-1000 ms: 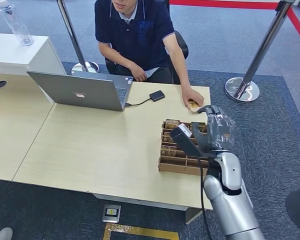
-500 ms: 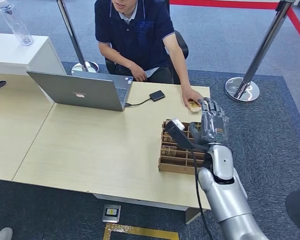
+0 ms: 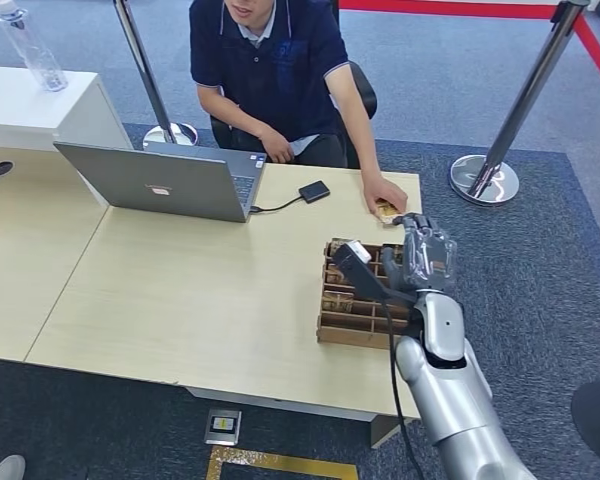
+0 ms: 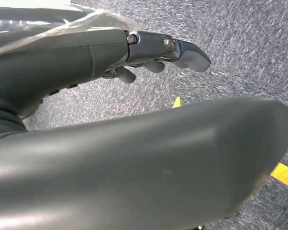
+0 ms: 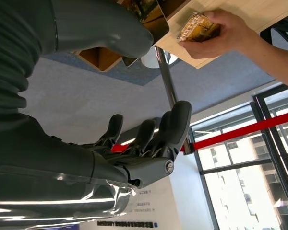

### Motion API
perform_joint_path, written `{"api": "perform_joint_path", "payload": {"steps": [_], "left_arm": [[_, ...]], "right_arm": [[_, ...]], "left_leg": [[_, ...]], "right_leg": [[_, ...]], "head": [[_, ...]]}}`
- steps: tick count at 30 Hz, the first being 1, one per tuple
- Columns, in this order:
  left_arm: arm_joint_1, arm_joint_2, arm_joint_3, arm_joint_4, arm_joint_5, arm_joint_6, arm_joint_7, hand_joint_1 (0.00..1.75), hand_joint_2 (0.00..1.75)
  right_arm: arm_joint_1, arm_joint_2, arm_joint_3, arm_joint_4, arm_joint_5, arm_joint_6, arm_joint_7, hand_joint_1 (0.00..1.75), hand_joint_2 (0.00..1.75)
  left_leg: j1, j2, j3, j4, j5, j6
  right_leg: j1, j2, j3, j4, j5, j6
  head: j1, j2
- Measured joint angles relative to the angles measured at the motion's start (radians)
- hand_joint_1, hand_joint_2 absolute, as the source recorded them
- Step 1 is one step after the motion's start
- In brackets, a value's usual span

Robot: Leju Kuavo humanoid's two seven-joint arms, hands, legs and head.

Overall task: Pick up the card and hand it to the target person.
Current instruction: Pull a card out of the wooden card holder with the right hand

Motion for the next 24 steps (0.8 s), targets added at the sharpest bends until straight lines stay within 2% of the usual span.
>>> {"api": "perform_joint_path", "payload": {"steps": [24], "left_arm": [[0.000,0.000,0.000,0.001,-0.004,0.000,0.000,0.00,0.00]], "right_arm": [[-0.033,0.013,-0.020,0.054,0.019,0.026,0.021,0.67,1.75]], "left_leg": [[0.000,0.000,0.000,0.000,0.000,0.000]], "right_leg": [[0.000,0.000,0.000,0.000,0.000,0.000]], "head": [[0.000,0.000]]}}
